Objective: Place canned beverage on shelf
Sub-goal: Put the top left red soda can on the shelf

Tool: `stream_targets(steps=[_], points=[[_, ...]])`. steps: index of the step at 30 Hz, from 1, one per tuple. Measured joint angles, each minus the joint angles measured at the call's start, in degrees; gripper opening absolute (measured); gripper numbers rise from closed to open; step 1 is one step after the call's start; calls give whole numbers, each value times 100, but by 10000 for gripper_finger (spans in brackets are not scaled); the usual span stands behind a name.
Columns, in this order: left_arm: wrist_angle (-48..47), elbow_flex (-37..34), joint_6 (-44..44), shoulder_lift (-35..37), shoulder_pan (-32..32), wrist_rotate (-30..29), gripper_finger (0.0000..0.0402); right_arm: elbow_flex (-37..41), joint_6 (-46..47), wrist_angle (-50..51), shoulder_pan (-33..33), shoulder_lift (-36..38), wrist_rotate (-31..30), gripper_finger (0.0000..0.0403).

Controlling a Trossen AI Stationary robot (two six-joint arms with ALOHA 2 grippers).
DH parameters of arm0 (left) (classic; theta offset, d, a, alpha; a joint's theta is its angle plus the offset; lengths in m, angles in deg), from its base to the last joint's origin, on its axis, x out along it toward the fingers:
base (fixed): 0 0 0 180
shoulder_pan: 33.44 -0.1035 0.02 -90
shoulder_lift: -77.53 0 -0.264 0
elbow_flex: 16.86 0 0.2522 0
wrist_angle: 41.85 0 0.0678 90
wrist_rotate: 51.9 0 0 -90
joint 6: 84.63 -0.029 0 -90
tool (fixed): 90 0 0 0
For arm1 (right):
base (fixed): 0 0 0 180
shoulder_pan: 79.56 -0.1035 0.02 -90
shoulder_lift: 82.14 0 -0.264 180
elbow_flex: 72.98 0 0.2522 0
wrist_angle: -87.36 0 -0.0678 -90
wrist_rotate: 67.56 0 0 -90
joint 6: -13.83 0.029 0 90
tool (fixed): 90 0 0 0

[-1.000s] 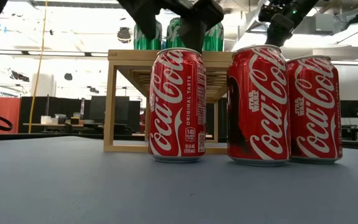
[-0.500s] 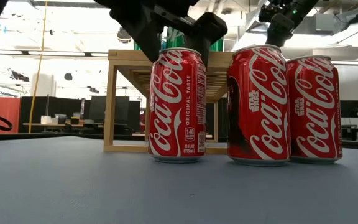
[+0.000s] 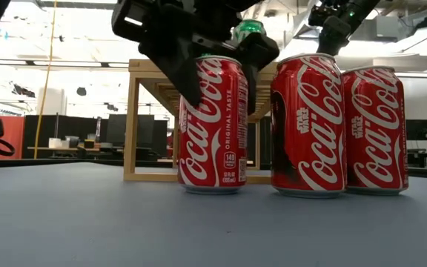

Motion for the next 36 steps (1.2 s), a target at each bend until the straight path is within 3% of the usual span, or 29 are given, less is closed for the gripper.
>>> stream_targets(steps=[4, 13, 20, 24, 33, 36], points=[[203, -95, 322, 17, 0, 22, 289, 0, -13, -1, 0, 0, -1, 64], [111, 55, 1060, -4, 11, -94, 287, 0, 4, 7, 0, 0, 0, 64], [-613, 688, 2039, -15, 98, -235, 286, 0, 6, 132, 0, 0, 0, 64], [-1086, 1148, 2615, -15, 240, -604, 286, 0, 4, 181, 0, 0, 0, 64], [-1509, 2355, 3299, 0, 455, -1061, 286, 0, 7, 239, 0, 0, 0, 64], [-2030, 2823, 3304, 4, 453, -1424, 286, 0, 4, 239, 0, 0, -1, 64]])
